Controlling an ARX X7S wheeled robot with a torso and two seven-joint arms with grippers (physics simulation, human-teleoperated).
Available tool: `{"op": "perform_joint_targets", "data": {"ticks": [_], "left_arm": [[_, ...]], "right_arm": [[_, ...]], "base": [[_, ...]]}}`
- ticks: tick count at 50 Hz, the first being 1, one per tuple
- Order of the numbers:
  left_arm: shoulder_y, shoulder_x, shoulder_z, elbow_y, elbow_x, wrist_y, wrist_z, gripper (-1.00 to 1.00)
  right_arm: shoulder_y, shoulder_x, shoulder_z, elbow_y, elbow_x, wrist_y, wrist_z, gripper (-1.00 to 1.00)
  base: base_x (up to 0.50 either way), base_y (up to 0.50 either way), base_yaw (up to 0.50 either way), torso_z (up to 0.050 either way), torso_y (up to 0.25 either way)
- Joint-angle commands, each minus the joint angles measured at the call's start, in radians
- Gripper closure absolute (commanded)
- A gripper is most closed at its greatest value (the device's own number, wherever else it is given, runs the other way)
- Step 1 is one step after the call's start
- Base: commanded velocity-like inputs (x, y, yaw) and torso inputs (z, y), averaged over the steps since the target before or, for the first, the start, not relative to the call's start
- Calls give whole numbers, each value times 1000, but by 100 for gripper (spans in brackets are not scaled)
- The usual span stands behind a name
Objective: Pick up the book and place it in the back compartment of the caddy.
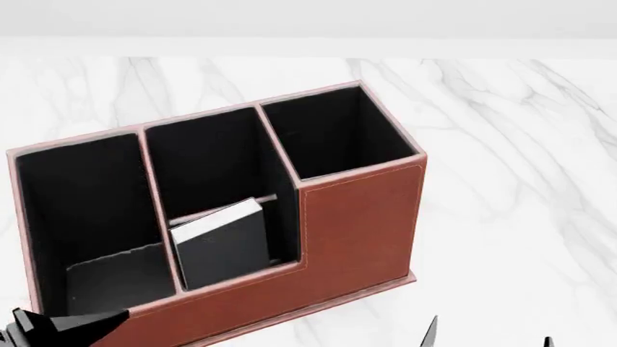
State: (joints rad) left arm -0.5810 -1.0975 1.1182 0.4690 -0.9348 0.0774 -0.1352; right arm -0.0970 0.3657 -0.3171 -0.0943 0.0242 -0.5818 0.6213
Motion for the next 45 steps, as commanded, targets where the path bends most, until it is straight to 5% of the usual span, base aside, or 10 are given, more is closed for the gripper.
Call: {"op": "perform_joint_targets", "data": {"ticks": [1,18,27,45], "left_arm": [[91,-80,-15,137,88,118,-129,-100],[169,-151,-21,253,282,186,-301,-100],[40,-220,-102,337,121,98,-285,-100],[-155,-155,-165,386,-25,-137,-270,-100]], "right_arm": [[-62,28,46,-117,-39,20,44,-100],[-172,33,114,-201,-118,-162,128,-100],[-110,36,136,-410,-127,55,97,-100],[27,20,125,-593,-131,315,43,-100]], "base": [[0,0,0,0,0],[0,0,0,0,0],[0,0,0,0,0],[0,0,0,0,0]]}}
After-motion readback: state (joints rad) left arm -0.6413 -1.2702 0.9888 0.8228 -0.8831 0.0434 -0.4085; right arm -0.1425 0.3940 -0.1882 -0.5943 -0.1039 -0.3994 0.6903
